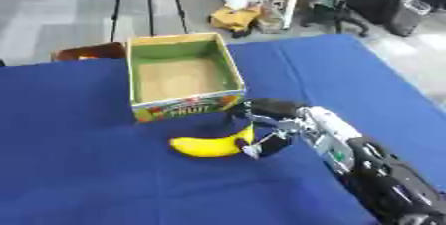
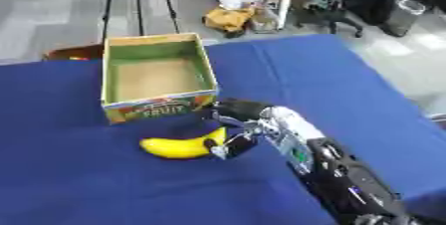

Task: Pick up objects on the table and place them in the box.

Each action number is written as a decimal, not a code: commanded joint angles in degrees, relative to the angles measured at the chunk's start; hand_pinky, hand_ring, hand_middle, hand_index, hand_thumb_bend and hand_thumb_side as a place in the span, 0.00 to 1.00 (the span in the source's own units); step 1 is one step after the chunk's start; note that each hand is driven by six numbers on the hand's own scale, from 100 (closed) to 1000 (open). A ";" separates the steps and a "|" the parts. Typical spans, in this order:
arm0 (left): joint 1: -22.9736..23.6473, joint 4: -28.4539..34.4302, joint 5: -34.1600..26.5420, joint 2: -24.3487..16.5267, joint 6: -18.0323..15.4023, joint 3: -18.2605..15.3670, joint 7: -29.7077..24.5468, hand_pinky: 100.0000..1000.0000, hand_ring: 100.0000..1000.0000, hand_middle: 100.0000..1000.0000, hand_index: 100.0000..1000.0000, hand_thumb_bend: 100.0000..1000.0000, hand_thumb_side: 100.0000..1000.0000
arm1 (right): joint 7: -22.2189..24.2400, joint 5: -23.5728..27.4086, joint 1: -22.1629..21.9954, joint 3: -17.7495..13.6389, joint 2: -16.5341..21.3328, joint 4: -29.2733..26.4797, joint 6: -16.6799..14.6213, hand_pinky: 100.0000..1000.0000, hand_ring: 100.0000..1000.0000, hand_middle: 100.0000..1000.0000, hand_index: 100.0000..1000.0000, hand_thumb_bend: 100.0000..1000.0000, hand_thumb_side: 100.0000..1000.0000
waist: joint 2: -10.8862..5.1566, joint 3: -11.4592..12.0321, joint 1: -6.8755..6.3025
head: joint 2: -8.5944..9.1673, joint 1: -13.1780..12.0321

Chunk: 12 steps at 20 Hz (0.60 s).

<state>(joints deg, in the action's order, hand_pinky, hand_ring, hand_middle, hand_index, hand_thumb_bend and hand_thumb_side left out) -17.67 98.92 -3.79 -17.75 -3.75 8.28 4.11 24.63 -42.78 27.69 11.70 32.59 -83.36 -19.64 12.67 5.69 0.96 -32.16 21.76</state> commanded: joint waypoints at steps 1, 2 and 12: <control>-0.53 0.85 -0.01 -1.10 0.02 -0.13 0.05 0.39 0.51 0.72 0.68 0.55 0.81 | 0.01 -0.19 0.86 -0.22 2.01 -0.88 -0.31 0.65 0.89 0.76 0.83 0.00 0.18 | -1.11 -0.06 -0.04 | 0.18 0.18; -0.52 0.84 -0.02 -1.09 0.01 -0.13 0.05 0.39 0.51 0.72 0.68 0.55 0.81 | 0.05 -0.19 0.87 -0.15 2.03 -1.01 -0.39 0.65 0.89 0.76 0.83 0.00 0.18 | -1.12 -0.07 -0.03 | 0.18 0.22; -0.48 0.82 -0.01 -1.01 0.01 -0.10 0.01 0.39 0.51 0.72 0.68 0.55 0.81 | 1.77 -0.45 1.13 1.46 1.57 -1.86 -1.55 0.66 0.89 0.76 0.83 0.00 0.21 | -1.17 -0.02 -0.21 | 0.14 0.48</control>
<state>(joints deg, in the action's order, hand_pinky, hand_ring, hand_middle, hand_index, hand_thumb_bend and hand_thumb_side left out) -17.66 98.92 -3.79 -17.75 -3.75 8.28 4.11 26.03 -42.88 27.77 13.29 32.59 -84.44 -20.96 12.64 5.65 0.86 -32.16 21.98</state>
